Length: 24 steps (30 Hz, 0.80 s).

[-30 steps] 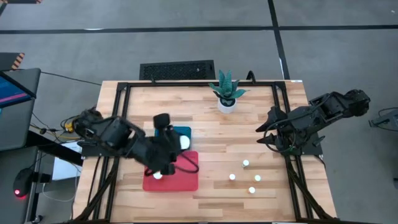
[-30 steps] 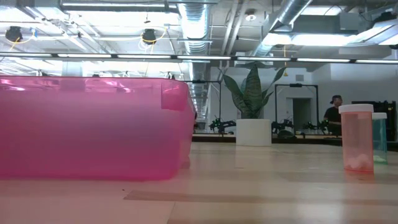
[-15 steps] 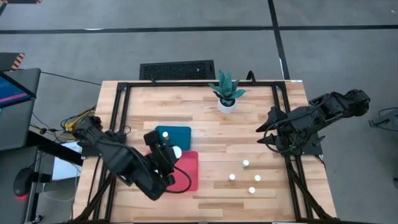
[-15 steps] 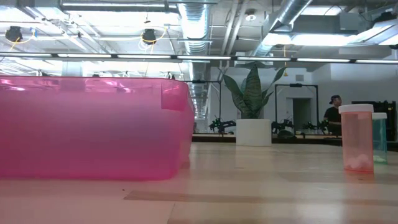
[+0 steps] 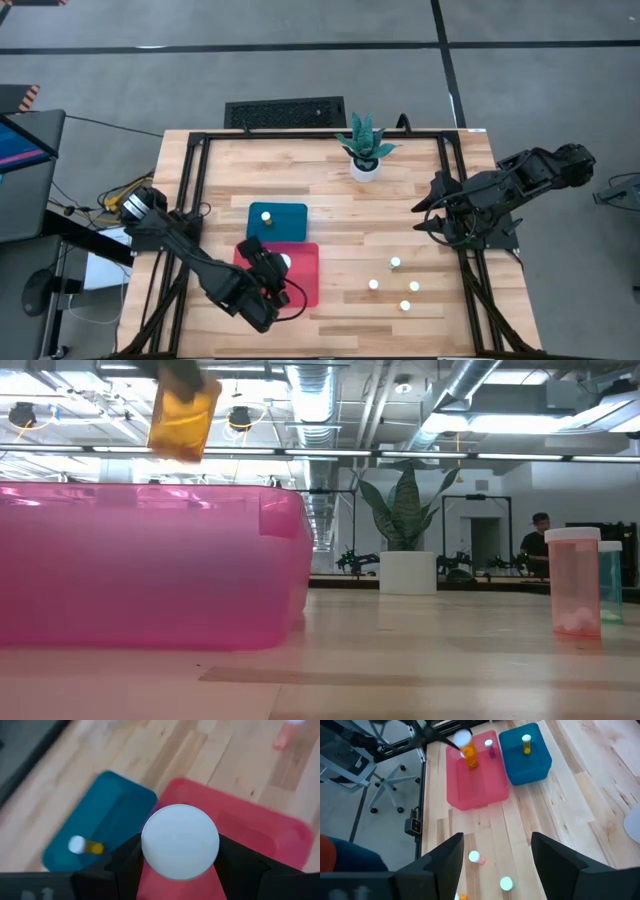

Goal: Pick and place medicine bottles into bin by pill shape (circle, oval)
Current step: Put the large orange capsule bottle into the red bin

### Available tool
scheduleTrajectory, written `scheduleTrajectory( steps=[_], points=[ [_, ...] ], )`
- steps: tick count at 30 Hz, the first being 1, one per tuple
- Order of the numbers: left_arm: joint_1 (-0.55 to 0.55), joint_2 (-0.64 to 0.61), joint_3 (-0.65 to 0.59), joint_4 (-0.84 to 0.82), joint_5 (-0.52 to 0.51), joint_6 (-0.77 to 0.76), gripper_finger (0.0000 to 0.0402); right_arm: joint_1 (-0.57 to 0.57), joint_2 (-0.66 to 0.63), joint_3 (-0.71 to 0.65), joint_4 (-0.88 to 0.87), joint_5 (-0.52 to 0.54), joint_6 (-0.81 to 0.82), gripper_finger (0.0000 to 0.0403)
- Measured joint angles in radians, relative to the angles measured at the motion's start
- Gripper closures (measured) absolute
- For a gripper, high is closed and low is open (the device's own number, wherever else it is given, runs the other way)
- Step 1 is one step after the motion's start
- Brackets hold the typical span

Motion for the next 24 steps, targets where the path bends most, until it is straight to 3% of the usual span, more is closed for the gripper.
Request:
scheduleTrajectory(
  steps=[9, 14, 24],
  points=[
    [0.007, -0.006, -0.260, 0.270, 0.045, -0.119, 0.0195, 0.000, 0.000, 0.000, 0.018, 0.000, 0.001, 0.0163],
    [0.007, -0.006, -0.309, 0.280, -0.009, -0.177, 0.0195, 0.000, 0.000, 0.000, 0.025, 0.000, 0.001, 0.0163],
    [0.022, -0.006, -0.398, 0.372, 0.002, -0.199, 0.0195, 0.000, 0.000, 0.000, 0.023, 0.001, 0.001, 0.0163]
  ],
)
